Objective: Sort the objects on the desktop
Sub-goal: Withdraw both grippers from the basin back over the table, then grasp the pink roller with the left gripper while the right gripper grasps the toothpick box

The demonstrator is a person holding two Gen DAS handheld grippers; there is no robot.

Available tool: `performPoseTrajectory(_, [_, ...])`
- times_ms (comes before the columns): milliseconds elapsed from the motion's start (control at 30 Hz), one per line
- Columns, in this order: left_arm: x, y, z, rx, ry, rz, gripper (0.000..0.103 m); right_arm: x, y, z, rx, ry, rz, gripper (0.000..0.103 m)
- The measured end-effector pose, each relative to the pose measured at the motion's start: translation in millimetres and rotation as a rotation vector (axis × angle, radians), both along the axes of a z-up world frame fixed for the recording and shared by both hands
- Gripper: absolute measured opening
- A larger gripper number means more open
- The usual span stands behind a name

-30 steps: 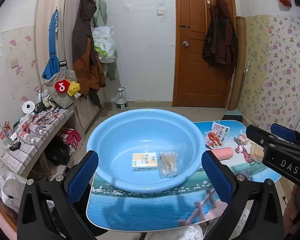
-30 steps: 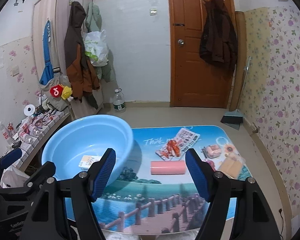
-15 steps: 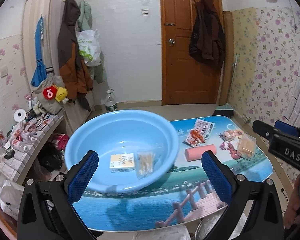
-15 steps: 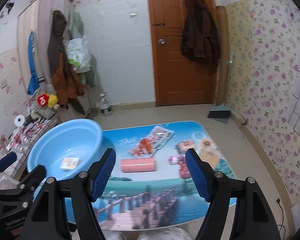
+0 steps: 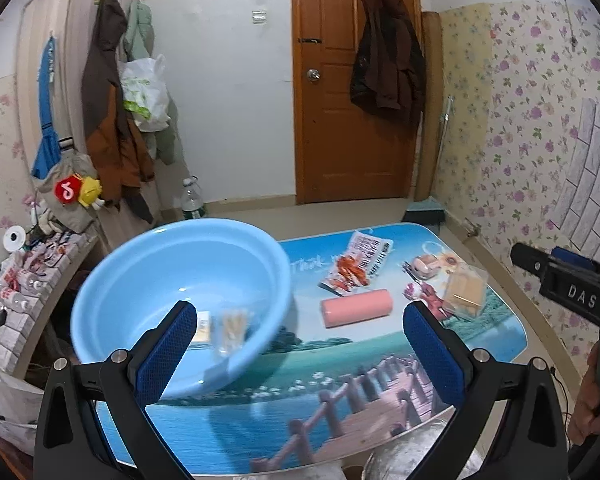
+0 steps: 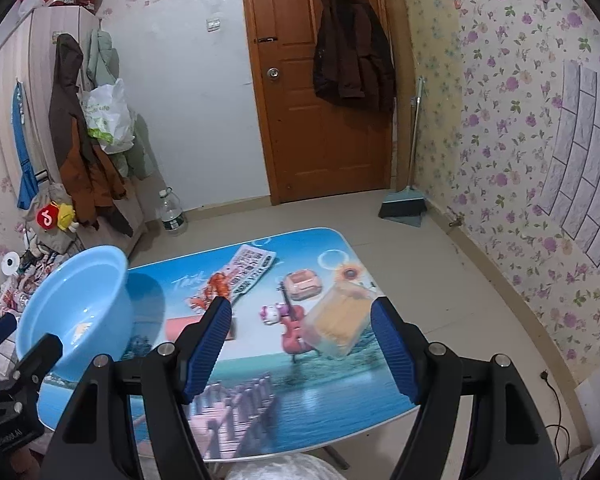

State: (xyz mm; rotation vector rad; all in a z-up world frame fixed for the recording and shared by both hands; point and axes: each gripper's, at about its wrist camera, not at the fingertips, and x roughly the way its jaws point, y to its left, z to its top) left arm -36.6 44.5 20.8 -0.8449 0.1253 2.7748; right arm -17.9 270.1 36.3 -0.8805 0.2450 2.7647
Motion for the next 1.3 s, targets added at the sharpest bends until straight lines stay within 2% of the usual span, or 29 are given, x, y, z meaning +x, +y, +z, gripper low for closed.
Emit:
performPoseTrajectory(700, [-29, 57, -37, -0.029, -0.066, -0.091, 0.103, -17, 47, -49, -0.027, -0.086, -0.050, 0.074])
performPoseTrajectory(1033, [-56, 82, -61, -0.056, -0.108, -0.118, 0.103, -42, 60, -80, -0.028, -0.159, 0.008, 0.074])
performPoseTrajectory(1067, [-58, 85, -64, -0.057, -0.116, -0.119, 0.103, -45, 61, -84, -0.027, -0.169, 0.011, 0.076])
performPoseTrajectory(1133, [-64, 91, -72, -0.056, -0.140, -0.118, 0.103, -48, 62, -90, -0.022, -0.174, 0.037, 0.086])
performPoseTrajectory(1300, [-78, 102, -87, -0.034, -0.201, -0.078, 0.103, -60, 63, -99, 0.055, -0.170, 0.146, 0.088])
